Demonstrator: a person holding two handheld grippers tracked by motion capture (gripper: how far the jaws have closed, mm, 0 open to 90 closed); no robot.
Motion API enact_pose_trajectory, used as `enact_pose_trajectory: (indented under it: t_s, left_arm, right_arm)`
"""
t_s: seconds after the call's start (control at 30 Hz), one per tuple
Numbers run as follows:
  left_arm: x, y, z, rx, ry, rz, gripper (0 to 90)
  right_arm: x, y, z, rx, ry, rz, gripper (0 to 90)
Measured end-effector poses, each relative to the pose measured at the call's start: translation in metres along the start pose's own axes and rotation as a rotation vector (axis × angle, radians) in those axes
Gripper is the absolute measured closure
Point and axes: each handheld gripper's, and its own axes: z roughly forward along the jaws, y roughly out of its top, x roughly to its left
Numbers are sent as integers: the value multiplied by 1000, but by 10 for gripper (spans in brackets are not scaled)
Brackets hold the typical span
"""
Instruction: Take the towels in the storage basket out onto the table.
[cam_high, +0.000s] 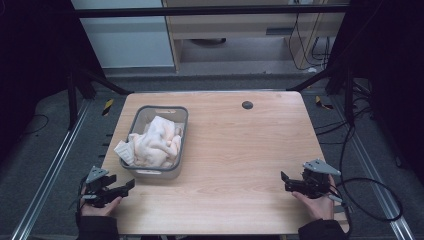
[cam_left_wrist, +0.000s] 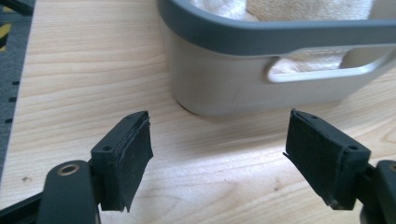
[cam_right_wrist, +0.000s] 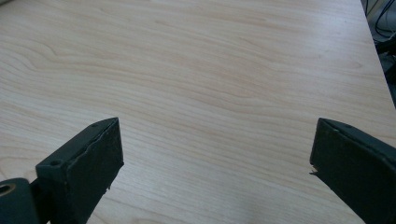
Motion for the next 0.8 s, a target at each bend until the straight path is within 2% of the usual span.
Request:
enact_pose_trajectory:
  t_s: [0.07,0.13,0.2,0.3,0.4,0.47,0.8]
  left_arm:
    - [-1,0,-2,-9,-9,-8,218]
    - [-1,1,-6,-20,-15,-14,218]
    - [0,3,-10,-39,-19,-21,218]
    - [1,7,-16,-61,-26,-20,217]
    - [1,9,-19,-74,-37,-30,217]
    - [-1,13,-21,-81,-40,-21,218]
    - [-4,27,-32,-133,-57,-11,223]
  right_arm:
    - [1,0,0,-5,1,-13,33]
    - [5,1,-2,-20,0,-49,73]
    - [7,1,-3,-28,7,-61,119]
    - [9,3,-5,-38,7,-68,189]
    - [10,3,-5,-34,11,-64,212]
    - [11,3,-5,-26,15,-62,239]
    - [11,4,-5,-34,11,-64,266]
